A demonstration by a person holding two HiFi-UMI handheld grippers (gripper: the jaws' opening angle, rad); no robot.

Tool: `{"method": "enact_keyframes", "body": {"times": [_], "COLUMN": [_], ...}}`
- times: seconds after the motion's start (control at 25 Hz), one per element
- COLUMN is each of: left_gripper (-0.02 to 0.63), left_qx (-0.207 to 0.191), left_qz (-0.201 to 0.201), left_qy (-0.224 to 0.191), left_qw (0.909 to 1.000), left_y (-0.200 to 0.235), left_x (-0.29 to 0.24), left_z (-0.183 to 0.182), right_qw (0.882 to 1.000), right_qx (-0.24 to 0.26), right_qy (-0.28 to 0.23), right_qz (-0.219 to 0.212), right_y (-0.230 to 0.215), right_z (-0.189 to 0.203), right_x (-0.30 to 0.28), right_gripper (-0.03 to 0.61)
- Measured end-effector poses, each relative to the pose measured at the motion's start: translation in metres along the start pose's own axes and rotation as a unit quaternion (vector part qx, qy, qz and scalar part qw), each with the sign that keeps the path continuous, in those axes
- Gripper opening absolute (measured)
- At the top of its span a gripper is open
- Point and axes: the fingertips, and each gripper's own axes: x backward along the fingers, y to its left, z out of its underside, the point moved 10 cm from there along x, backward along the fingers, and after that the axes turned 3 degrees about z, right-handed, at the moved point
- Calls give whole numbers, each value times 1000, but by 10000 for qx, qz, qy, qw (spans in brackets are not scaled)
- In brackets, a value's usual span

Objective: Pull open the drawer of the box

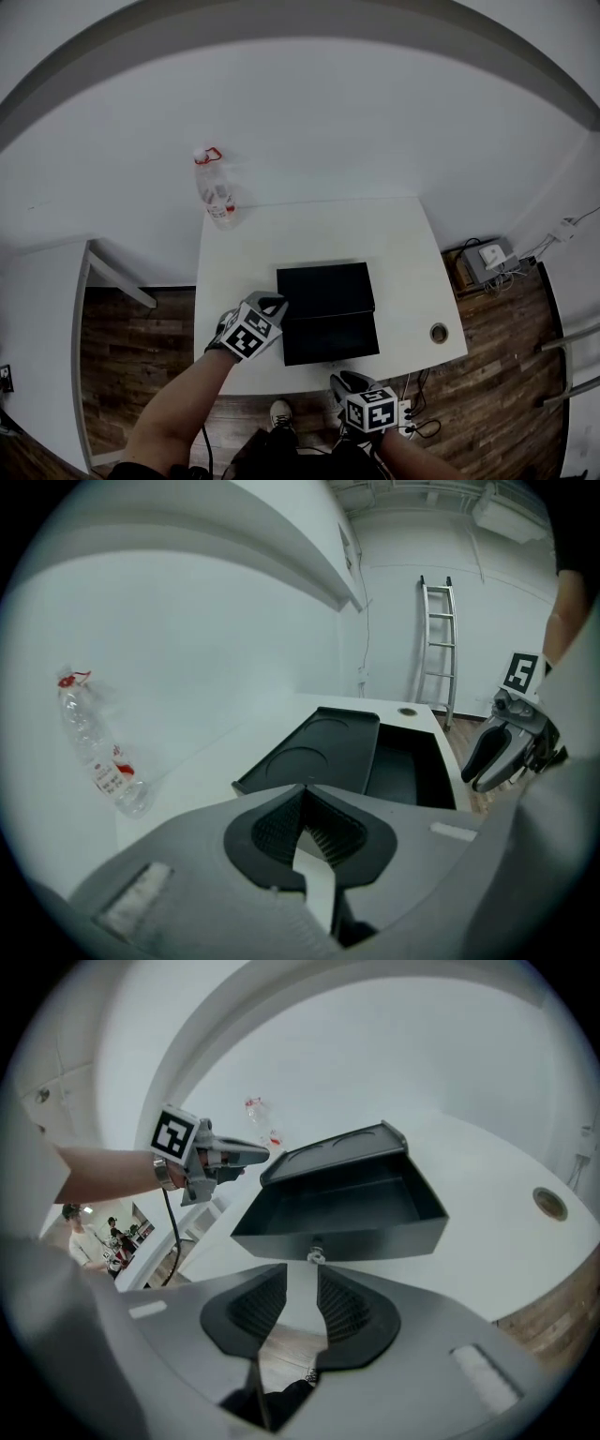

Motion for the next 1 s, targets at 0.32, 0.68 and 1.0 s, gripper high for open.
{"method": "enact_keyframes", "body": {"times": [0.32,0.68,1.0], "left_gripper": [3,3,3], "left_qx": [1665,4767,4217], "left_qz": [40,1883,3127], "left_qy": [-802,-2308,-2546], "left_qw": [9828,8270,8121], "left_y": [-55,-180,-246], "left_x": [89,127,134], "left_z": [49,81,31], "right_qw": [9972,9685,9454], "right_qx": [-583,-1235,-546], "right_qy": [-397,-1468,-1370], "right_qz": [-254,-1586,-2905], "right_y": [-31,-47,2], "right_z": [22,-2,-9], "right_x": [62,145,169], "right_gripper": [39,6,5]}}
